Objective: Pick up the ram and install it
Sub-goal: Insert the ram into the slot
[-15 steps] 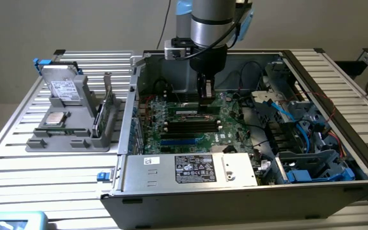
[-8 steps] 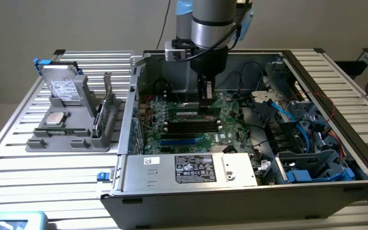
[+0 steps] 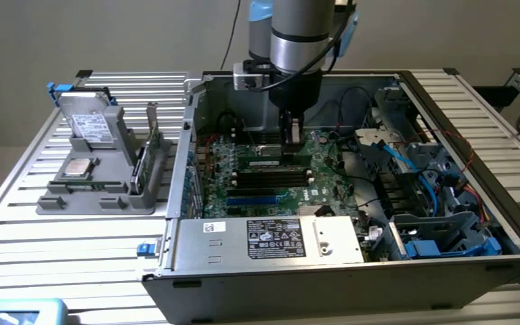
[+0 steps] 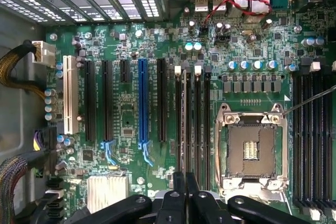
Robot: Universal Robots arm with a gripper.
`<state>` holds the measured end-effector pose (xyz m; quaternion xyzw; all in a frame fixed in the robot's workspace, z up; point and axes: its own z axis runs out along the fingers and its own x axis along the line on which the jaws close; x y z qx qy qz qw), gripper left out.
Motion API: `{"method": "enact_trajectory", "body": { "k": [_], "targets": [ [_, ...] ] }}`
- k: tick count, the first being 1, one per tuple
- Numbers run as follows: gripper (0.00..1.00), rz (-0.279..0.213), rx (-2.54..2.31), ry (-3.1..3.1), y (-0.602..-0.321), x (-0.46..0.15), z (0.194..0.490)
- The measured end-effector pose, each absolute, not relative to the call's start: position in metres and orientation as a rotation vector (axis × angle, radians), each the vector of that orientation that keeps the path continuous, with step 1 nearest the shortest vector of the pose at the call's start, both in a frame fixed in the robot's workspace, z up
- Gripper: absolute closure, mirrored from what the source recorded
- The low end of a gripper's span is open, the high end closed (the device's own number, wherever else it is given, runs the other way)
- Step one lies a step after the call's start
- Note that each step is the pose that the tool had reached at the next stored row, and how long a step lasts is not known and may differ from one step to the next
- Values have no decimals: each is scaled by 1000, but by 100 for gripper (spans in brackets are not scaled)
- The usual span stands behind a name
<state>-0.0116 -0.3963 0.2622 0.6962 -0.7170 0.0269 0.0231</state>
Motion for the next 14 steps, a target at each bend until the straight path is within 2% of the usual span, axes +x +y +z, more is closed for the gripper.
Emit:
{"method": "enact_trajectory", "body": {
  "k": [14],
  "targets": [
    [88,93,2151,-2216,-397,-12,251]
  ]
}}
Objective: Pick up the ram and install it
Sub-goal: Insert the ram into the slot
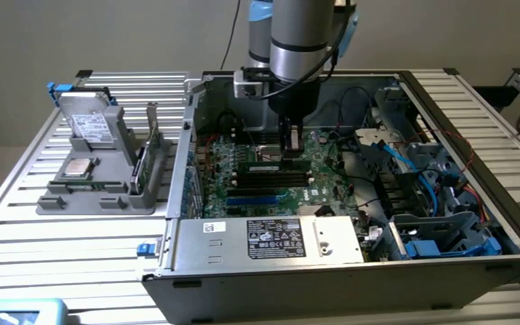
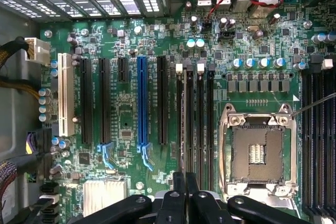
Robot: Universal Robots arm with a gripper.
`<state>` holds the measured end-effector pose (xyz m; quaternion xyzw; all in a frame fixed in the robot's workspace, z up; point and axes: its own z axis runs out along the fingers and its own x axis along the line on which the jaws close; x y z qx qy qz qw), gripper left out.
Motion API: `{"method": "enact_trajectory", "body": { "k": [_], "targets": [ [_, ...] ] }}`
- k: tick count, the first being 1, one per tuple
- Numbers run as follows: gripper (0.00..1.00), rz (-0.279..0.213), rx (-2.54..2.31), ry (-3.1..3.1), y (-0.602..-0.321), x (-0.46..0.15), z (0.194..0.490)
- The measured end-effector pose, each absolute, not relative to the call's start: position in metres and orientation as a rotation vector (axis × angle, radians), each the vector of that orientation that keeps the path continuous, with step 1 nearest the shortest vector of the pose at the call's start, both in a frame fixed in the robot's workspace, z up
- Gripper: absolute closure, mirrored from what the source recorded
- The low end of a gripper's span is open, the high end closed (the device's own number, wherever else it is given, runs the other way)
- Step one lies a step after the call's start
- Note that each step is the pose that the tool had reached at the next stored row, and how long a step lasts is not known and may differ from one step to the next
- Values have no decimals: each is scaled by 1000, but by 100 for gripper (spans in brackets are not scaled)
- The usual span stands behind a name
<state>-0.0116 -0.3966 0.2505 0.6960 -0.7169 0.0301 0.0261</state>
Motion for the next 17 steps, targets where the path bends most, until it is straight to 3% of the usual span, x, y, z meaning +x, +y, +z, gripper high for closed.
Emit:
{"method": "enact_trajectory", "body": {
  "k": [17],
  "targets": [
    [88,105,2146,-2209,-397,-12,241]
  ]
}}
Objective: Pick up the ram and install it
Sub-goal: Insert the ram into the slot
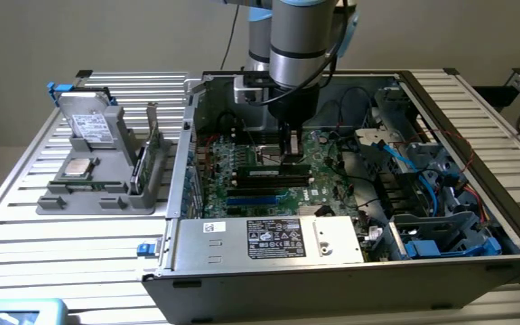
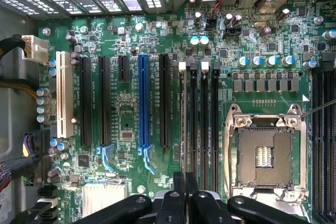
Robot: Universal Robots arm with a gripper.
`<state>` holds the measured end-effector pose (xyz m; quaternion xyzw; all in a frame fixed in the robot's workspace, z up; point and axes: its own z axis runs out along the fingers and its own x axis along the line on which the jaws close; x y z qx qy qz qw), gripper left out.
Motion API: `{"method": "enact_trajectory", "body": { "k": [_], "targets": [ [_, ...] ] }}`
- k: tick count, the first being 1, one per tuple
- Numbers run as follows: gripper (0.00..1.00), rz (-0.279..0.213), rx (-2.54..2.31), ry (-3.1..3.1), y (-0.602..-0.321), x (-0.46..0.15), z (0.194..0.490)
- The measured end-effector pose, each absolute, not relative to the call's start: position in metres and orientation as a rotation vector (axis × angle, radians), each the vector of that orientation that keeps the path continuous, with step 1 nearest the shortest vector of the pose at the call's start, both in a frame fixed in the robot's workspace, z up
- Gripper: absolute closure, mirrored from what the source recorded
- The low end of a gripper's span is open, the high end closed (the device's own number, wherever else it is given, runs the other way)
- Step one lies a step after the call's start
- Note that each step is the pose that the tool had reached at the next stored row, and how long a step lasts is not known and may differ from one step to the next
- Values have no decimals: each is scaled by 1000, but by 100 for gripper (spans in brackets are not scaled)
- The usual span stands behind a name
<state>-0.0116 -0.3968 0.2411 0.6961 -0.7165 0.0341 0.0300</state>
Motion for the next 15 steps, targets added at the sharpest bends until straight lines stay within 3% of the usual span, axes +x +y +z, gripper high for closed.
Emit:
{"method": "enact_trajectory", "body": {
  "k": [15],
  "targets": [
    [88,105,2153,-2202,-394,-12,235]
  ]
}}
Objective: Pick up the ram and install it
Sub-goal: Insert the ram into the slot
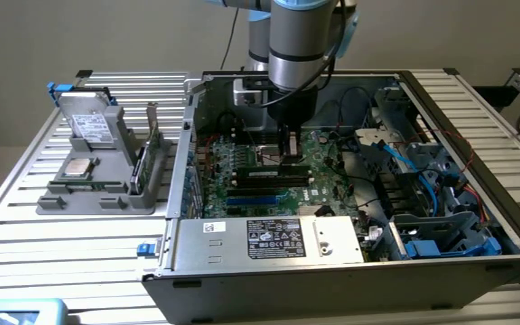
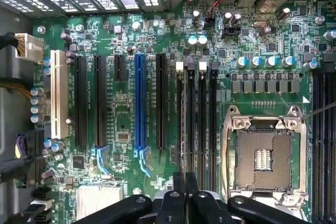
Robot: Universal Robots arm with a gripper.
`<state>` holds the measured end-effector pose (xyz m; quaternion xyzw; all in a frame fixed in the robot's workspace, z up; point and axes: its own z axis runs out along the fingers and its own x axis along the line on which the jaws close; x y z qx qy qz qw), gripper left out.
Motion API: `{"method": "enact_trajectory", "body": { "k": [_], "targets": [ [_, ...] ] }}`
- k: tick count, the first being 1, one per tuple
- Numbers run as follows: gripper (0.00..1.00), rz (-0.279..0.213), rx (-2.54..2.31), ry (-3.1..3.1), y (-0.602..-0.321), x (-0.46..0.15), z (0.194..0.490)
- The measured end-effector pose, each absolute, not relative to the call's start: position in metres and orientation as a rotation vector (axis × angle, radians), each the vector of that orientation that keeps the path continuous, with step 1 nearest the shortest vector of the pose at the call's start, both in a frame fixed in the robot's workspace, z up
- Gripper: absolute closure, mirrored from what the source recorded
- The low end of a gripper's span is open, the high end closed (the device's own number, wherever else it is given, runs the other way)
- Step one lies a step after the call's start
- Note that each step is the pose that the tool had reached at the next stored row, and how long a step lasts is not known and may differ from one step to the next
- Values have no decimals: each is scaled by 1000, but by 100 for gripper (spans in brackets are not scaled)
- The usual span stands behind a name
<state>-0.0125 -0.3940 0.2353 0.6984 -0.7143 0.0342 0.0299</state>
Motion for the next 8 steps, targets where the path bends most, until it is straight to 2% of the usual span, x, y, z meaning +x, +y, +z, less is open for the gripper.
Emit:
{"method": "enact_trajectory", "body": {
  "k": [8],
  "targets": [
    [88,106,2153,-2202,-394,-12,234]
  ]
}}
